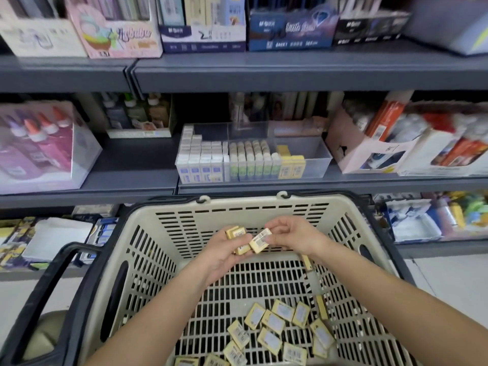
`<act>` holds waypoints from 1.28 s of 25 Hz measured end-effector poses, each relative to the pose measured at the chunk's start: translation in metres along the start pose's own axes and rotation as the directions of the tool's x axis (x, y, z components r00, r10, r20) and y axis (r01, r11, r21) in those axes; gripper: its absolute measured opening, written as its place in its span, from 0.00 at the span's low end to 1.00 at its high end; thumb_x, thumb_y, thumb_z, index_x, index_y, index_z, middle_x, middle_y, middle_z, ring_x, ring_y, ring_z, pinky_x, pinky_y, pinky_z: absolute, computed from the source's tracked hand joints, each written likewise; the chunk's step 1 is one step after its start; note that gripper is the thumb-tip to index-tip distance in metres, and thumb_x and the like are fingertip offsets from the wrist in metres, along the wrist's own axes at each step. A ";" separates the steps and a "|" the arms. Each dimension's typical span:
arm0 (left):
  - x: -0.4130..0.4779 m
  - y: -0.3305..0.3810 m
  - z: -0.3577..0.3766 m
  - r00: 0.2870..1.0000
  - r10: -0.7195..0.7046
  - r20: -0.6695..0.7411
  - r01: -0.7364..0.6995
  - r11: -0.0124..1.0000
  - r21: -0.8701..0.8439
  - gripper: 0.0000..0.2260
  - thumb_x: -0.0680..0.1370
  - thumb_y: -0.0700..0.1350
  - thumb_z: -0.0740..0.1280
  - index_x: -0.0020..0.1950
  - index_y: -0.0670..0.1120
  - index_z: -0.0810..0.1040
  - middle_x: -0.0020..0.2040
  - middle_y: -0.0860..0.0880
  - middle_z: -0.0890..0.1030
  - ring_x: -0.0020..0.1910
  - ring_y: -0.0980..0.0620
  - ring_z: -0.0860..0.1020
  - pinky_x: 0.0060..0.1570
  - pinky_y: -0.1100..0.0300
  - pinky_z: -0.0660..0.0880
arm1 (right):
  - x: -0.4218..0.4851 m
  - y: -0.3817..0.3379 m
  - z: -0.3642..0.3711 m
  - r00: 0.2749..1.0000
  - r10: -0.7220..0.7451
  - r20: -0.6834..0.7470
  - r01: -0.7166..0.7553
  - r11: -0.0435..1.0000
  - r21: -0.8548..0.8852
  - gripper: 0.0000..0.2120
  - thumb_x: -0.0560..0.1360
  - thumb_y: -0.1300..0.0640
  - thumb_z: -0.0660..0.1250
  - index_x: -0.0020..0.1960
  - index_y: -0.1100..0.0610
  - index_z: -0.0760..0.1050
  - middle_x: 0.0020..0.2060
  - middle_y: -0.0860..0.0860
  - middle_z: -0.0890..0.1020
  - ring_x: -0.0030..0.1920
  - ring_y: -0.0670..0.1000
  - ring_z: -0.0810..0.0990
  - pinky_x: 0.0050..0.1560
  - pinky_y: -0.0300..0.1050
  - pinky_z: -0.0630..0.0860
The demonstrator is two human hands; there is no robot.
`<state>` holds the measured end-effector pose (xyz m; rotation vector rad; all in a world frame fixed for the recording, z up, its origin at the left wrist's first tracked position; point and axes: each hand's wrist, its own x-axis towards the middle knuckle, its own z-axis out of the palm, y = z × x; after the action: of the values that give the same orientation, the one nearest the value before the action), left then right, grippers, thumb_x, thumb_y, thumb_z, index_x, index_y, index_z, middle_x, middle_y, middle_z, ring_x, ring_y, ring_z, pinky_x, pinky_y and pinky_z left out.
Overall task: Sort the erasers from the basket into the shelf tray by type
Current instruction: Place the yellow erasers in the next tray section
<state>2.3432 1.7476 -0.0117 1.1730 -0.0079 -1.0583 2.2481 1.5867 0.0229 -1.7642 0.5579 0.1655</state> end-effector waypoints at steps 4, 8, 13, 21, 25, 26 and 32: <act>-0.005 0.030 0.031 0.993 0.086 0.081 -0.092 0.993 0.078 0.08 0.75 0.31 0.63 0.53 0.39 0.72 0.44 0.42 0.80 0.44 0.49 0.80 0.40 0.60 0.80 | -0.014 -0.028 -0.036 0.994 -0.098 -0.045 0.097 0.995 -0.023 0.09 0.69 0.66 0.72 0.47 0.57 0.77 0.36 0.50 0.81 0.36 0.46 0.79 0.38 0.34 0.75; -0.007 0.059 0.056 0.956 0.250 0.151 -0.281 0.928 0.246 0.10 0.74 0.37 0.68 0.53 0.42 0.73 0.46 0.45 0.84 0.48 0.48 0.83 0.45 0.57 0.80 | -0.022 -0.057 -0.073 0.971 -0.221 -0.087 0.212 0.971 -0.109 0.08 0.69 0.66 0.72 0.43 0.54 0.76 0.37 0.53 0.82 0.37 0.49 0.79 0.42 0.40 0.77; 0.013 0.086 0.076 0.912 0.395 0.111 -0.406 0.827 0.388 0.09 0.73 0.39 0.71 0.51 0.46 0.76 0.50 0.42 0.80 0.52 0.44 0.79 0.54 0.50 0.78 | 0.004 -0.081 -0.117 0.881 -0.347 -0.320 0.265 0.925 -0.274 0.06 0.71 0.64 0.71 0.45 0.57 0.77 0.37 0.52 0.80 0.38 0.49 0.78 0.46 0.42 0.77; 0.038 0.085 0.080 0.865 0.502 -0.008 -0.466 0.807 0.362 0.06 0.75 0.37 0.68 0.45 0.48 0.75 0.43 0.48 0.80 0.40 0.56 0.82 0.38 0.64 0.80 | 0.064 -0.090 -0.132 0.828 -0.447 -0.340 0.066 0.678 -0.732 0.11 0.74 0.59 0.65 0.56 0.55 0.78 0.53 0.53 0.82 0.52 0.52 0.78 0.49 0.35 0.67; 0.042 0.084 0.079 0.878 0.479 0.022 -0.459 0.825 0.330 0.07 0.75 0.37 0.68 0.45 0.49 0.75 0.42 0.49 0.79 0.39 0.58 0.82 0.38 0.64 0.79 | 0.082 -0.085 -0.130 0.924 -0.330 -0.193 0.061 0.627 -0.777 0.12 0.77 0.58 0.61 0.58 0.56 0.77 0.59 0.52 0.79 0.59 0.53 0.75 0.57 0.37 0.67; 0.043 0.083 0.078 0.879 0.476 0.025 -0.459 0.831 0.315 0.07 0.75 0.37 0.68 0.45 0.49 0.76 0.42 0.49 0.79 0.39 0.58 0.82 0.38 0.63 0.79 | 0.085 -0.085 -0.129 0.932 -0.315 -0.179 0.051 0.603 -0.796 0.13 0.78 0.59 0.59 0.59 0.56 0.77 0.60 0.53 0.78 0.60 0.53 0.75 0.59 0.39 0.67; 0.043 0.086 0.078 0.899 0.438 -0.007 -0.422 0.869 0.258 0.06 0.74 0.38 0.69 0.45 0.48 0.77 0.42 0.49 0.80 0.39 0.57 0.83 0.37 0.64 0.79 | 0.079 -0.091 -0.125 0.922 -0.349 -0.170 0.045 0.531 -0.846 0.14 0.79 0.56 0.58 0.62 0.56 0.75 0.61 0.54 0.78 0.61 0.55 0.74 0.61 0.43 0.69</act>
<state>2.3845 1.6602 0.0662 1.3546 -0.3487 -0.6312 2.3356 1.4618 0.1053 -2.8381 0.5319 -0.0495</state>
